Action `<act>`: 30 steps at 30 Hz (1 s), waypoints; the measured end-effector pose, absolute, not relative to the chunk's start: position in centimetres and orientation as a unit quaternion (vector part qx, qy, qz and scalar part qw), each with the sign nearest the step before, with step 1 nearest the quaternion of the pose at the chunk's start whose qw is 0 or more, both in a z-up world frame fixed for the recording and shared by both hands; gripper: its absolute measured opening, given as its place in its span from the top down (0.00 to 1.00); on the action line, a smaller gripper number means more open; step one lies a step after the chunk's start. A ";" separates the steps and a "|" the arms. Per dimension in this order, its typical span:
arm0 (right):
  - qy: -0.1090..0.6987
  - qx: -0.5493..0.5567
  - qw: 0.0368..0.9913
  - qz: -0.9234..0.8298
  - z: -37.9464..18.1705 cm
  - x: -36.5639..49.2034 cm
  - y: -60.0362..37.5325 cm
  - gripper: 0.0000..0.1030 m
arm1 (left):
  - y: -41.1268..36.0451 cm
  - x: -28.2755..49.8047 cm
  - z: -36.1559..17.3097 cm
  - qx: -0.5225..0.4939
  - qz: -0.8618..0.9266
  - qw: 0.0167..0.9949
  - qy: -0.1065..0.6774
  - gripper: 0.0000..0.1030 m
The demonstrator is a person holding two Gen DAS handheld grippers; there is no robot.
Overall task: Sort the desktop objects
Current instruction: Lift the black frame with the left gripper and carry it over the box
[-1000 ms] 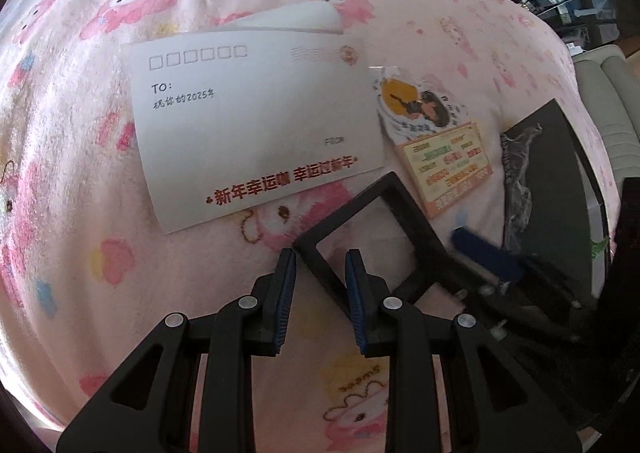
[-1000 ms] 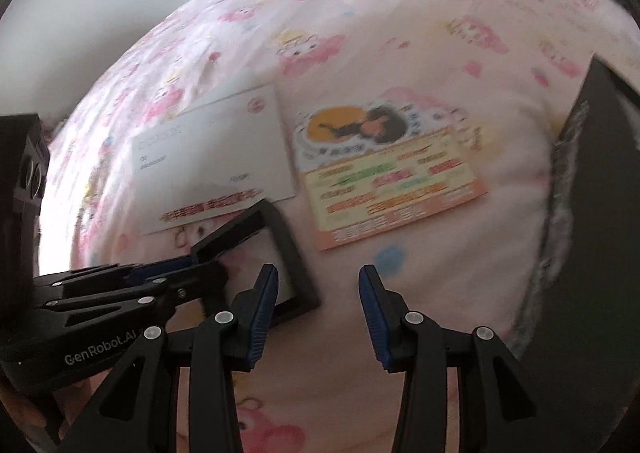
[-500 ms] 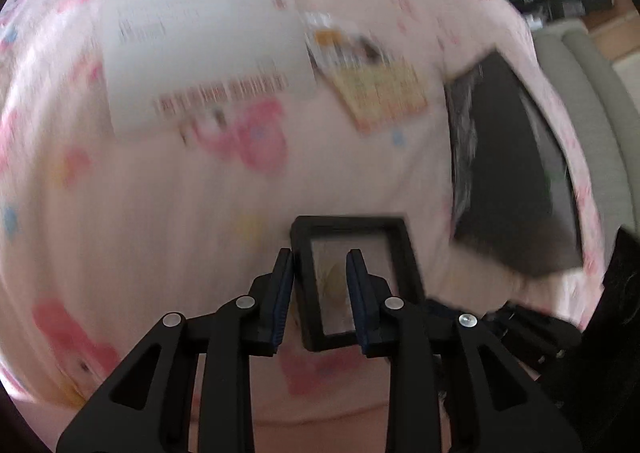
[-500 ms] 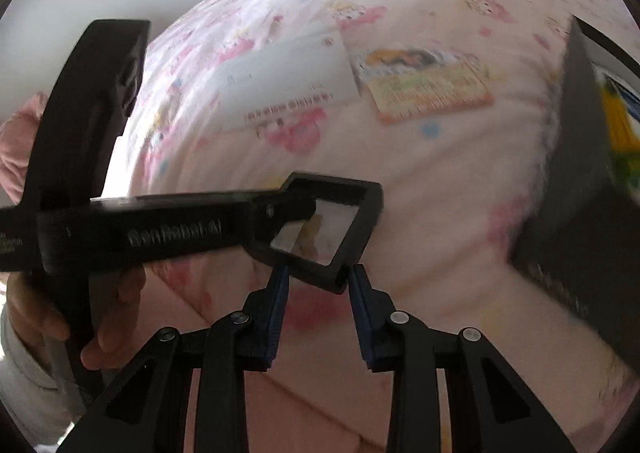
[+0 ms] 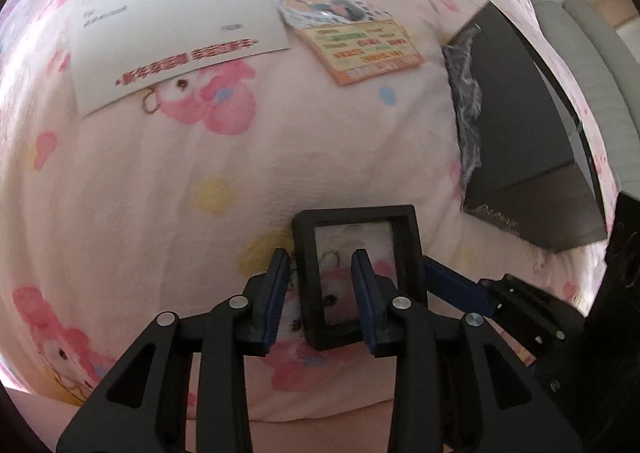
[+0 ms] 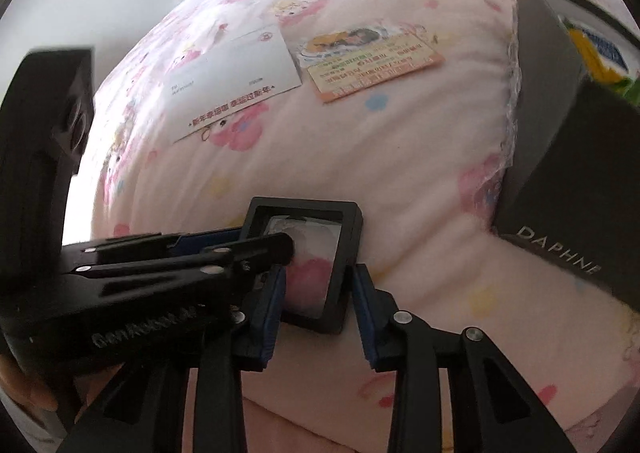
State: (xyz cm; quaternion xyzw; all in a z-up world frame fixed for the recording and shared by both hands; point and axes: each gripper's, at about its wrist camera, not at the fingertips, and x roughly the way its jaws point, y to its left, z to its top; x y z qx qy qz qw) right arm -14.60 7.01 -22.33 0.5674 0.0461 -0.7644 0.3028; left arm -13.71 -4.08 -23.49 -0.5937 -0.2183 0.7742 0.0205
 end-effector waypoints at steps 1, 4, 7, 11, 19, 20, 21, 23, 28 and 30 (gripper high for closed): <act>0.046 0.567 0.304 -0.764 -22.2 -14.5 7.1 0.70 | -4.2 -13.6 -23.3 -0.589 0.775 0.028 -0.229 0.69; 0.025 0.554 0.293 -0.779 -21.1 -14.3 8.2 0.70 | -4.9 -13.3 -22.6 -0.572 0.774 0.052 -0.267 0.69; -0.007 0.533 0.279 -0.799 -19.7 -14.3 9.6 0.70 | -5.5 -13.0 -22.3 -0.560 0.774 0.050 -0.291 0.69; -0.020 0.540 0.247 -0.805 -20.1 -15.0 11.5 0.70 | -5.4 -13.1 -22.8 -0.575 0.768 0.032 -0.279 0.69; -0.016 0.579 0.264 -0.772 -22.2 -14.8 10.4 0.71 | -4.5 -13.4 -23.5 -0.588 0.765 0.032 -0.262 0.65; -0.018 0.580 0.275 -0.767 -22.1 -14.5 10.2 0.71 | -4.4 -13.4 -23.6 -0.589 0.764 0.032 -0.262 0.65; -0.016 0.579 0.284 -0.764 -21.9 -14.2 10.0 0.71 | -4.4 -13.3 -23.4 -0.583 0.766 0.038 -0.267 0.65; -0.009 0.571 0.298 -0.765 -21.3 -13.7 9.5 0.71 | -4.6 -13.2 -23.0 -0.574 0.771 0.043 -0.273 0.64; -0.014 0.558 0.293 -0.776 -20.6 -14.1 10.0 0.71 | -5.0 -13.4 -23.5 -0.577 0.765 0.036 -0.283 0.64; -0.005 0.558 0.266 -0.786 -21.1 -14.7 10.4 0.71 | -4.9 -13.4 -23.7 -0.580 0.765 0.032 -0.277 0.64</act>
